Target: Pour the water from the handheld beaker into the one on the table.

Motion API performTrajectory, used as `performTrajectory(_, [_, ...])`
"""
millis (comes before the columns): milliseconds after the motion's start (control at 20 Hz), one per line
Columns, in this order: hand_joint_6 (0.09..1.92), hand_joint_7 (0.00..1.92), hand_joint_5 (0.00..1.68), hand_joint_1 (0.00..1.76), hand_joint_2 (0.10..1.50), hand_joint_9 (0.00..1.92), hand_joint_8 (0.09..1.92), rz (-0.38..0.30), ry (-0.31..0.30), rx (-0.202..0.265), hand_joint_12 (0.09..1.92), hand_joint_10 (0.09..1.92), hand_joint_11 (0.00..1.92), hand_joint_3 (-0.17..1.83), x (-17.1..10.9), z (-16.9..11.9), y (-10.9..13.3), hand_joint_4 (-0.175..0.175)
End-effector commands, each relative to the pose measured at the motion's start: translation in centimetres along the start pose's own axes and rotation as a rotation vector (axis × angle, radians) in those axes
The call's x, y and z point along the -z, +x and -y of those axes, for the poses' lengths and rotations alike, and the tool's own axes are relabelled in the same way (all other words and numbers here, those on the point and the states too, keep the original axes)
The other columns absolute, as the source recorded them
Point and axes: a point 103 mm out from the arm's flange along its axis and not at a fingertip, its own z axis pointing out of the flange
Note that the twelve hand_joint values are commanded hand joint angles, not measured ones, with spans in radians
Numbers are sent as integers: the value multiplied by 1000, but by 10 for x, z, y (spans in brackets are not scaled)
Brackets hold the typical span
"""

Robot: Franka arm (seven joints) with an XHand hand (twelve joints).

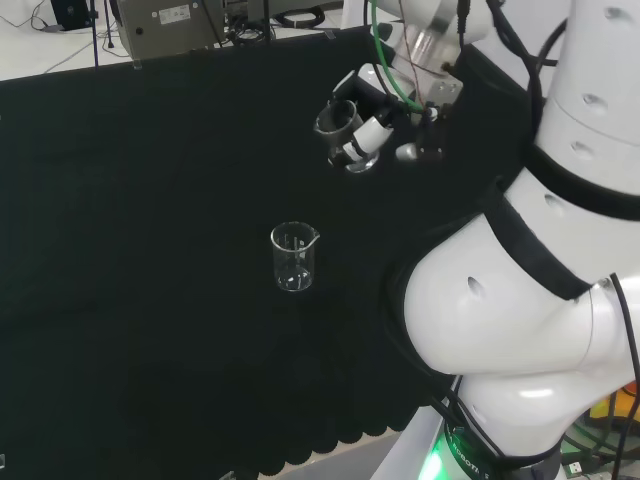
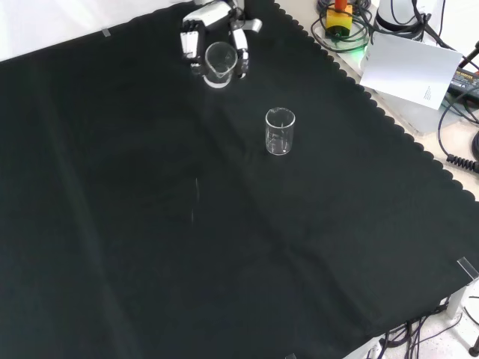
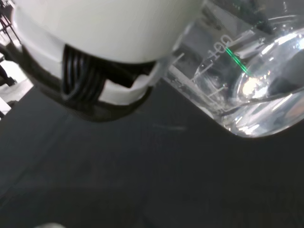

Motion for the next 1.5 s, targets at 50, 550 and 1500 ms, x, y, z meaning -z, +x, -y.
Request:
performTrajectory(50, [408, 1313, 1397, 1437, 565, 1652, 631, 34, 111, -34, 655, 87, 1435, 695, 0, 61, 15, -175])
performTrajectory(550, [307, 1468, 1452, 1371, 565, 1751, 343, 132, 301, -21, 618, 87, 1449, 691, -43, 90, 47, -175])
performTrajectory(1500, [161, 1605, 1521, 1335, 571, 1816, 87, 403, 525, -20, 578, 87, 1471, 671, -58, 54, 70, -175])
